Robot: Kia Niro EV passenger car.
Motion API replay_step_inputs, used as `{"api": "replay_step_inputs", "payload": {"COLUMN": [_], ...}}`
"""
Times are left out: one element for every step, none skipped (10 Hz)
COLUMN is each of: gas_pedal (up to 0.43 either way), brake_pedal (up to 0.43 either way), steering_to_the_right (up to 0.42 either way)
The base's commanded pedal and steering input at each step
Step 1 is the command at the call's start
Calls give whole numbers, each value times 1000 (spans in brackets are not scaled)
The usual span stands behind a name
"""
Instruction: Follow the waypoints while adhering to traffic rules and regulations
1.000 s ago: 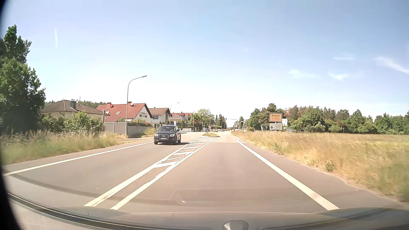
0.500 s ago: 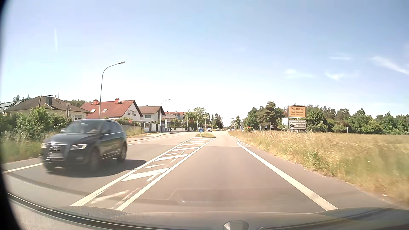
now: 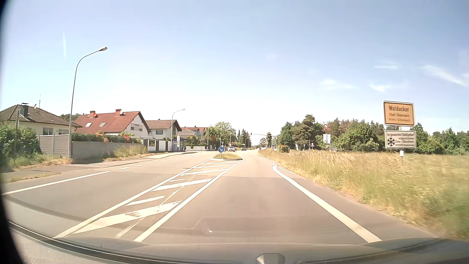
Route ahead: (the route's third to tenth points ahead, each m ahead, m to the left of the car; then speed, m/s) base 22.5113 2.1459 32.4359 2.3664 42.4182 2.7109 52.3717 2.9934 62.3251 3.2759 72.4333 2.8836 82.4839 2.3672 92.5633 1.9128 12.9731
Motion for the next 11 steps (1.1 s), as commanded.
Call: {"api": "replay_step_inputs", "payload": {"gas_pedal": [0, 0, 0, 0, 0, 0, 0, 0, 0, 0, 0], "brake_pedal": [256, 256, 250, 238, 189, 110, 37, 30, 37, 30, 30], "steering_to_the_right": [14, 13, 12, 12, 12, 12, 12, 12, 12, 12, 12]}}
